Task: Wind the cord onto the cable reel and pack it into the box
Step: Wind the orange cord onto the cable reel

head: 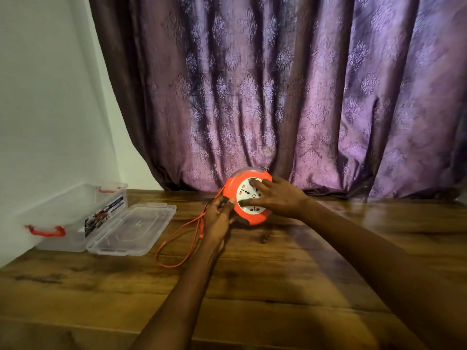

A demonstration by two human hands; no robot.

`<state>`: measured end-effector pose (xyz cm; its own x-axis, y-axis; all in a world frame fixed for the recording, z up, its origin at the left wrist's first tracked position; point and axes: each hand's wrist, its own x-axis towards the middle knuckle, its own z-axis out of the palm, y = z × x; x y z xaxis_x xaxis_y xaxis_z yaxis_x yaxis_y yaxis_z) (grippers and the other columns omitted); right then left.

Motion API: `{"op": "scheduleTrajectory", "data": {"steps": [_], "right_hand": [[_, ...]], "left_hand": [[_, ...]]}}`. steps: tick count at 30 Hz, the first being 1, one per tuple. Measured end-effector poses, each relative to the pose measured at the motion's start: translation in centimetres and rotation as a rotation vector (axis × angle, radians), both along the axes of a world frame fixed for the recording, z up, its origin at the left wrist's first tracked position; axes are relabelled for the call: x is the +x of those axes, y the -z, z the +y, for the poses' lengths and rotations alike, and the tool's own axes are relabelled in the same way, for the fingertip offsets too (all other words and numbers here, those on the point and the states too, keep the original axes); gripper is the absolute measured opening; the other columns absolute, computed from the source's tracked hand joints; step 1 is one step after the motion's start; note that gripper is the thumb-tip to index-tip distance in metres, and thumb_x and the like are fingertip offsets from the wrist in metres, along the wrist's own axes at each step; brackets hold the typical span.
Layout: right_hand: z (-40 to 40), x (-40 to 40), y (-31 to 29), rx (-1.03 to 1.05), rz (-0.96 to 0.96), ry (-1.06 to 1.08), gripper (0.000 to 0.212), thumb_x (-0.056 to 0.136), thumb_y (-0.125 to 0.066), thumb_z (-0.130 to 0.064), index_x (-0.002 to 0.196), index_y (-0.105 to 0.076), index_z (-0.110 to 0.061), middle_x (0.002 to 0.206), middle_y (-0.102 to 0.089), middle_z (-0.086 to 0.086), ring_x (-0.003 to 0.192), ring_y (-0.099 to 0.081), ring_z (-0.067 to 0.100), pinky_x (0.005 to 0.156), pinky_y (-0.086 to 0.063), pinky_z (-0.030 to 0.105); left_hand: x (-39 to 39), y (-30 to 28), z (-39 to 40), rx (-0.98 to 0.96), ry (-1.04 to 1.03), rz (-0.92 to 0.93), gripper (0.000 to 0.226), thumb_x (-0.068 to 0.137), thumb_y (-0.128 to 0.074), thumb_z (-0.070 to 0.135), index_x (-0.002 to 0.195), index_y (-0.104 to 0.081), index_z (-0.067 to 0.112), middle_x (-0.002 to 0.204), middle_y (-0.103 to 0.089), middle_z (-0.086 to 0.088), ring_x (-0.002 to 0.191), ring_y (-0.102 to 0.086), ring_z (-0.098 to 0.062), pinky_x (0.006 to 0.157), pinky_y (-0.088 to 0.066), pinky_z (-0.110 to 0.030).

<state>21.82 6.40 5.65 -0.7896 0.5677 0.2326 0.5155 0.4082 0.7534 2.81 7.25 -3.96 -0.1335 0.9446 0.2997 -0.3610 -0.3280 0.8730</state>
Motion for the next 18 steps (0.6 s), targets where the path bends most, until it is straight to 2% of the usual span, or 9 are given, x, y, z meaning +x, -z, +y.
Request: {"op": "scheduleTrajectory", "data": {"steps": [2,4,7,11,15,18], "right_hand": [[-0.3,0.2,0.3,0.050,-0.021,0.031,0.052,0.095,-0.052,-0.025,0.140,-0.042,-0.048,0.138,-0.052,0.019,0.106,-0.061,0.033,0.088,-0.046,0.043],[-0.3,0.1,1.0,0.053,0.040,0.101,0.052,0.093,-0.054,-0.030,0.140,-0.042,-0.048,0.131,-0.058,0.016,0.099,-0.062,0.033,0.085,-0.047,0.043],[-0.4,-0.9,1.7,-0.063,0.304,0.208,0.060,0.086,-0.058,-0.041,0.142,-0.039,-0.047,0.120,-0.063,0.013,0.092,-0.065,0.034,0.080,-0.047,0.040],[-0.6,-1.9,3.1,-0.141,0.610,0.257,0.061,0.079,-0.058,-0.048,0.137,-0.041,-0.049,0.109,-0.068,0.005,0.076,-0.069,0.032,0.060,-0.049,0.035],[-0.3,-2.3,4.1,-0.178,0.762,0.274,0.062,0.079,-0.060,-0.045,0.137,-0.039,-0.051,0.121,-0.061,0.004,0.091,-0.068,0.033,0.065,-0.052,0.038],[-0.1,-2.1,4.4,-0.180,0.834,0.278,0.062,0.081,-0.060,-0.041,0.138,-0.036,-0.052,0.126,-0.058,0.003,0.099,-0.065,0.032,0.069,-0.054,0.040]], "left_hand": [[0.4,0.0,-0.1,0.005,0.001,0.007,0.020,0.096,-0.061,0.010,0.110,-0.062,-0.004,0.098,-0.069,-0.014,0.090,-0.066,-0.028,0.075,-0.060,-0.043],[0.9,0.0,-0.3,-0.003,-0.005,-0.008,0.019,0.096,-0.061,0.008,0.110,-0.061,-0.004,0.097,-0.068,-0.014,0.088,-0.066,-0.027,0.078,-0.058,-0.044],[1.7,0.0,-0.6,0.010,-0.021,-0.020,0.005,0.096,-0.060,0.007,0.101,-0.061,0.006,0.092,-0.066,-0.013,0.084,-0.063,-0.025,0.071,-0.057,-0.034],[1.9,0.2,-0.8,0.034,-0.033,-0.034,0.013,0.096,-0.061,0.008,0.108,-0.061,0.002,0.094,-0.063,-0.016,0.081,-0.060,-0.023,0.064,-0.053,-0.030],[2.0,0.3,-0.8,0.021,-0.017,-0.070,0.011,0.095,-0.063,0.009,0.106,-0.062,0.006,0.096,-0.065,-0.013,0.083,-0.061,-0.021,0.064,-0.052,-0.028],[1.9,0.6,-0.5,-0.030,0.020,-0.051,0.014,0.095,-0.065,0.017,0.108,-0.063,0.018,0.096,-0.070,0.002,0.085,-0.065,-0.011,0.066,-0.052,-0.023]]}}
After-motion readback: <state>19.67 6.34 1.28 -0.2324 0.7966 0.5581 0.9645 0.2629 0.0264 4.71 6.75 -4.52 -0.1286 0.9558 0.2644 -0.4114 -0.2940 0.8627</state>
